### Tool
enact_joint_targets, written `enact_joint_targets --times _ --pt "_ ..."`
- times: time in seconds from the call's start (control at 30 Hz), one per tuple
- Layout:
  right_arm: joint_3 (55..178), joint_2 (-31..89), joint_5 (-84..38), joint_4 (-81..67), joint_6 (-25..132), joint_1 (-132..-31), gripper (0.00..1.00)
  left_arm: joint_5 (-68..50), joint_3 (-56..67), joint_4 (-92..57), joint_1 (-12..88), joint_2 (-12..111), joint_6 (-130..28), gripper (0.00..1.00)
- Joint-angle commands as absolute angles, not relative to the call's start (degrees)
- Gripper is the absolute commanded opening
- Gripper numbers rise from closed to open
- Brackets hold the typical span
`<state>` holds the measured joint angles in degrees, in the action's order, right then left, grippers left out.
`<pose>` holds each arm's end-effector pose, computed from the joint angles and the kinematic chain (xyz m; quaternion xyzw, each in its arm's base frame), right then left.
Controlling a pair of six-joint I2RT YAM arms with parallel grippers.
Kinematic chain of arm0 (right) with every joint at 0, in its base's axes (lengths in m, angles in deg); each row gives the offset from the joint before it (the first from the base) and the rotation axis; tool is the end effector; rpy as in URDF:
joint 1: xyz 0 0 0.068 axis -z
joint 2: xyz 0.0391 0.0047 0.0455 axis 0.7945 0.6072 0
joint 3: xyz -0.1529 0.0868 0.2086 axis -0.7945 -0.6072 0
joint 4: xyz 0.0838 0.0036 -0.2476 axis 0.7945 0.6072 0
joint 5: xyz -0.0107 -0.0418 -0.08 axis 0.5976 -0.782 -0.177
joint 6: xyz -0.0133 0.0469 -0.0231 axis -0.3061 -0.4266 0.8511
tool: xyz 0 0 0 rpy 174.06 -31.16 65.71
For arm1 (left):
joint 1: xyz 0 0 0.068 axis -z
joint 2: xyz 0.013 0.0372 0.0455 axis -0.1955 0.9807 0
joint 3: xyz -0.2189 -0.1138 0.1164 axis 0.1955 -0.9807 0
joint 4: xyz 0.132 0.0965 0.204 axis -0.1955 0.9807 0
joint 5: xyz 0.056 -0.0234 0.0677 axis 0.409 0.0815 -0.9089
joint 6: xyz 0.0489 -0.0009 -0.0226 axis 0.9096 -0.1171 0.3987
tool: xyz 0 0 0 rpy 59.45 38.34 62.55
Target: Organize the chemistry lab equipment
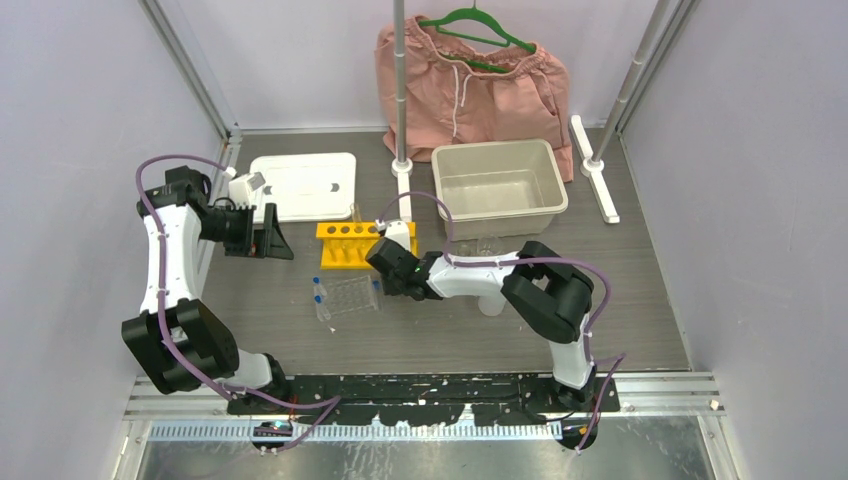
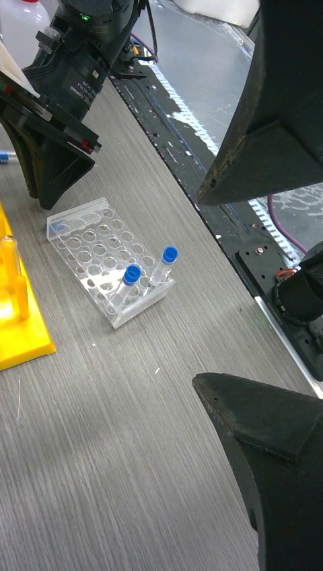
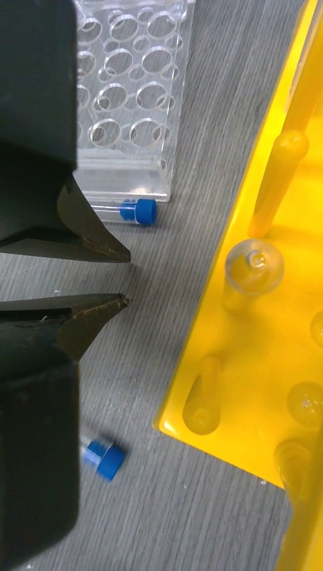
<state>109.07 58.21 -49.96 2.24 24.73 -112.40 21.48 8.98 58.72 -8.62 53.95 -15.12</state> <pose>0.2122 0.3407 0.1576 -0.1375 0.9217 0.1311 0.3381 0.2362 0.0620 0.3131 0.0706 0.9376 -0.2695 0.2078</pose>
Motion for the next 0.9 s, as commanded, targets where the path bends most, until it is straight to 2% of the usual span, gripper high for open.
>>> enact_joint_targets --times 0.0,0.2,0.37,0.47,0.6,0.87 --pt "109.93 56.20 -51.86 2.92 26.31 -112.51 0.30 22.12 9.73 57.72 -8.90 52.77 -14.64 0.94" --pt "112.17 52.39 -51.96 7.71 26.83 -112.57 0.33 22.02 9.88 57.93 -8.85 52.76 -14.42 0.94" --pt "110.36 46.90 -57.85 14.20 24.51 -112.62 0.46 22.33 10.05 57.98 -8.93 52.76 -14.17 0.94" --pt "107.43 45.03 -56.55 13.54 23.90 -112.58 0.48 22.57 9.82 57.75 -8.93 52.97 -14.16 0.94" --pt "107.96 47.33 -50.80 9.91 24.46 -112.95 0.48 22.76 9.67 57.81 -8.90 53.33 -14.46 0.94" --pt "116.40 56.68 -47.57 8.24 25.73 -114.08 0.48 21.87 9.44 58.20 -8.94 52.32 -13.69 0.94"
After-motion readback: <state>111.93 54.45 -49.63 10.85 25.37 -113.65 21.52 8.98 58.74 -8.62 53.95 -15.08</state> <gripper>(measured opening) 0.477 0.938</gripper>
